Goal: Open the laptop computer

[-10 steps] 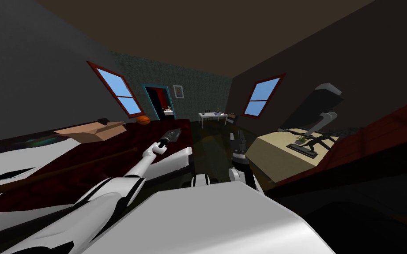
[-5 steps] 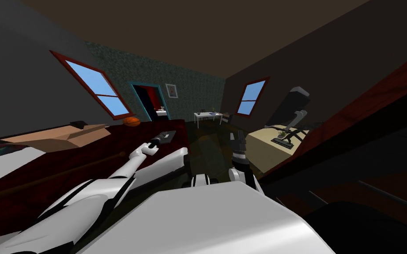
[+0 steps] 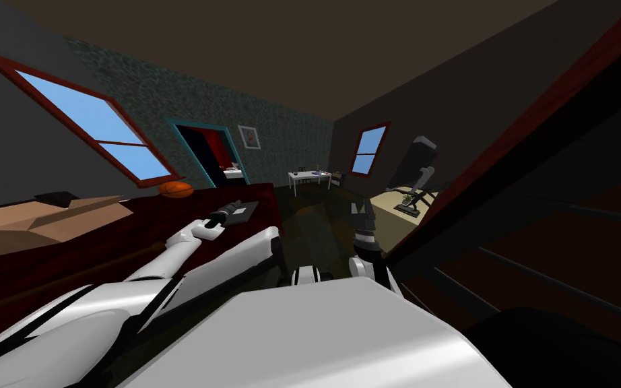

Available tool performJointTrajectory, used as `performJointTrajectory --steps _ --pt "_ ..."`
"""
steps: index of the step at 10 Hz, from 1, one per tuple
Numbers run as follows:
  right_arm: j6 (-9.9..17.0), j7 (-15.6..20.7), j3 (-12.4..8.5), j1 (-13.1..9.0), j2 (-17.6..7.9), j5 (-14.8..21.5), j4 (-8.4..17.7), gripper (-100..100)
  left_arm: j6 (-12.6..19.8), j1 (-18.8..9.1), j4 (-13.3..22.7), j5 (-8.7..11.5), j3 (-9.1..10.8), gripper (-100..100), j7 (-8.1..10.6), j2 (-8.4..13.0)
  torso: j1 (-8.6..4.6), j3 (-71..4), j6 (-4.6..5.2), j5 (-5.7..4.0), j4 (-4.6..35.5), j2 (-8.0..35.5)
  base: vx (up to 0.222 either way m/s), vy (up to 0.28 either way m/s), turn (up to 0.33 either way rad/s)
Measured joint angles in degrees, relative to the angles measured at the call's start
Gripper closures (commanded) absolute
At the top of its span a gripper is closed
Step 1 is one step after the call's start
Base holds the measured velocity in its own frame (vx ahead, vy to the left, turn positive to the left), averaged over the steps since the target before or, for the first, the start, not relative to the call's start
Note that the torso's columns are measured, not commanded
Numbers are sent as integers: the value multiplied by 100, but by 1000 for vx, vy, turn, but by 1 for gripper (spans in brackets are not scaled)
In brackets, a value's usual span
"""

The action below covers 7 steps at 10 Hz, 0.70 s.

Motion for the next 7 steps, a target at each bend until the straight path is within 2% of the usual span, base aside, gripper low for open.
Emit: performJointTrajectory --steps 1,2,7 --pt "0 0 -1 1 0 0 0 0 -64 -16 127 51 20 -100 28 112 7 1 -8 1 0 1 -9 -21 3" --pt "0 0 -1 1 -1 0 0 0 -87 -20 146 53 25 0 27 121 18 1 -5 5 0 0 -2 -6 -1" --pt "0 0 -1 1 -1 0 0 0 -85 -20 144 53 24 0 27 119 2 4 -4 0 2 5 0 0 0"
